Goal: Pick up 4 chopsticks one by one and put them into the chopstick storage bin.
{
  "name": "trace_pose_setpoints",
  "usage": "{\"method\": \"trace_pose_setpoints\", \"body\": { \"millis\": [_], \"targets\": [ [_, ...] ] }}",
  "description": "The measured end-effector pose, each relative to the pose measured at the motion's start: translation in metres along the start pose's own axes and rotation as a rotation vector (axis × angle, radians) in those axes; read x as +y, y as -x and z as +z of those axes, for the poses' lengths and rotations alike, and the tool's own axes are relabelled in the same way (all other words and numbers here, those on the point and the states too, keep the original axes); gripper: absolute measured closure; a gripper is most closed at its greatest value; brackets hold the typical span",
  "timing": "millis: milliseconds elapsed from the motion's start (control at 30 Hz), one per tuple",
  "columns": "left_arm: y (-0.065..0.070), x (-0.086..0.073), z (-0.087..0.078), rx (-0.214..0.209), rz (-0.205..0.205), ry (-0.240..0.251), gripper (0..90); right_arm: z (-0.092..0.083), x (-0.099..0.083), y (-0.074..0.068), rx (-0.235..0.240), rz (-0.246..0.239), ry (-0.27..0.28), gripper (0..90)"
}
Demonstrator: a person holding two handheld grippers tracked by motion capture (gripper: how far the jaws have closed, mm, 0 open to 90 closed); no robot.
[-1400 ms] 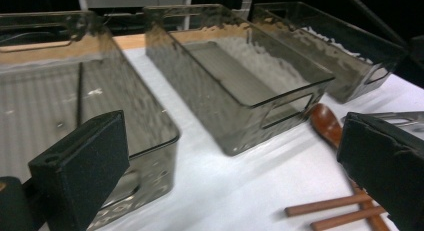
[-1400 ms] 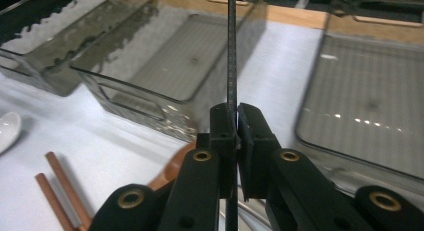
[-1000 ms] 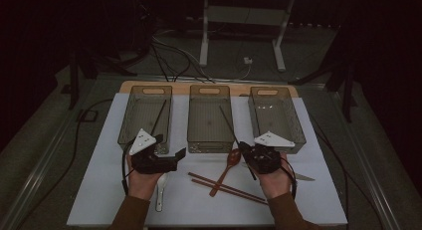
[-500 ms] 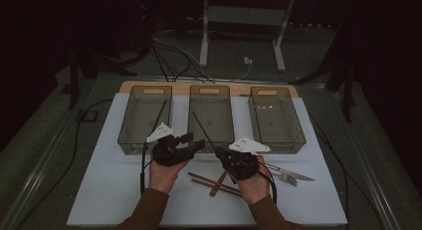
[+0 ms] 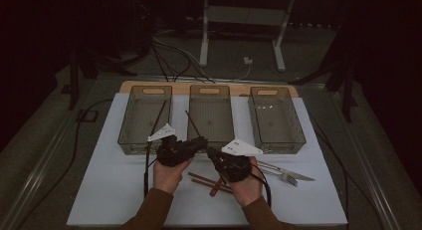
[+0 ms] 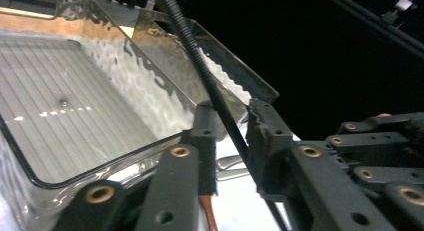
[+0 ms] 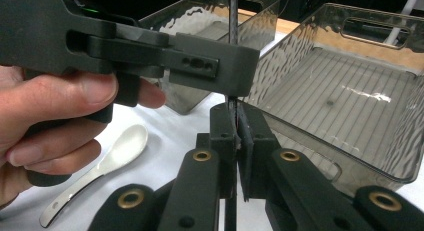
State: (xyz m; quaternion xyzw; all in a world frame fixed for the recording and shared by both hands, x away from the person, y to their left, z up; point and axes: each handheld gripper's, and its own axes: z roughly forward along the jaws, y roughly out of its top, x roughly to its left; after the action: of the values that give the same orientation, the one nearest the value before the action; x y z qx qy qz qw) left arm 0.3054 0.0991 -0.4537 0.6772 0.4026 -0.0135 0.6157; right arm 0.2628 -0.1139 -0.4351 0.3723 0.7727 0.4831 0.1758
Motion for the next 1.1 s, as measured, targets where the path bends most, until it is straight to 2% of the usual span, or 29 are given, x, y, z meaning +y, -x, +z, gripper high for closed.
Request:
{"method": "trace_pose_setpoints", "body": {
  "millis": [200,233,267,300,333,400,533,567,633,800,867,1033,1100],
  "targets": [
    [0.0,0.001,0.0,-0.036,-0.016,0.001,84.9,0.002,-0.001,0.0,0.006,0.008,0.001,86.8],
    [0.001,0.001,0.0,-0.034,-0.013,0.0,86.2,0.003,-0.002,0.0,0.007,0.008,0.0,86.8],
    [0.002,0.001,0.0,-0.012,0.001,-0.002,87.0,0.004,-0.002,0.0,0.007,0.009,-0.003,87.0],
    [0.001,0.001,0.0,-0.019,-0.003,-0.002,87.2,0.004,-0.002,0.0,0.005,0.011,-0.001,90.0],
    [0.001,0.002,-0.001,-0.015,-0.004,0.001,87.3,0.003,-0.002,0.001,0.013,0.013,0.002,87.9],
    [0.001,0.003,-0.004,-0.005,0.002,0.004,87.5,0.004,-0.002,0.002,0.025,0.016,-0.004,75.3],
    [-0.002,0.006,-0.011,0.019,0.007,0.018,87.7,0.003,-0.005,0.007,0.018,0.028,-0.011,62.6],
    [-0.002,0.007,-0.012,0.025,0.008,0.019,87.7,0.003,-0.006,0.008,0.017,0.032,-0.012,57.2],
    [-0.003,0.009,-0.015,0.034,0.013,0.022,87.8,0.002,-0.007,0.011,-0.001,0.032,-0.016,49.5],
    [-0.004,0.015,-0.022,0.05,0.033,0.025,87.8,0.001,-0.009,0.019,-0.044,0.031,-0.043,21.6],
    [-0.005,0.017,-0.025,0.059,0.042,0.024,87.8,0.0,-0.011,0.022,-0.059,0.03,-0.059,17.1],
    [-0.009,0.023,-0.032,0.082,0.046,0.031,87.8,-0.001,-0.016,0.028,-0.057,0.027,-0.089,4.0],
    [-0.011,0.026,-0.036,0.096,0.05,0.034,87.8,-0.002,-0.018,0.03,-0.045,0.019,-0.099,1.4]
  ]
}}
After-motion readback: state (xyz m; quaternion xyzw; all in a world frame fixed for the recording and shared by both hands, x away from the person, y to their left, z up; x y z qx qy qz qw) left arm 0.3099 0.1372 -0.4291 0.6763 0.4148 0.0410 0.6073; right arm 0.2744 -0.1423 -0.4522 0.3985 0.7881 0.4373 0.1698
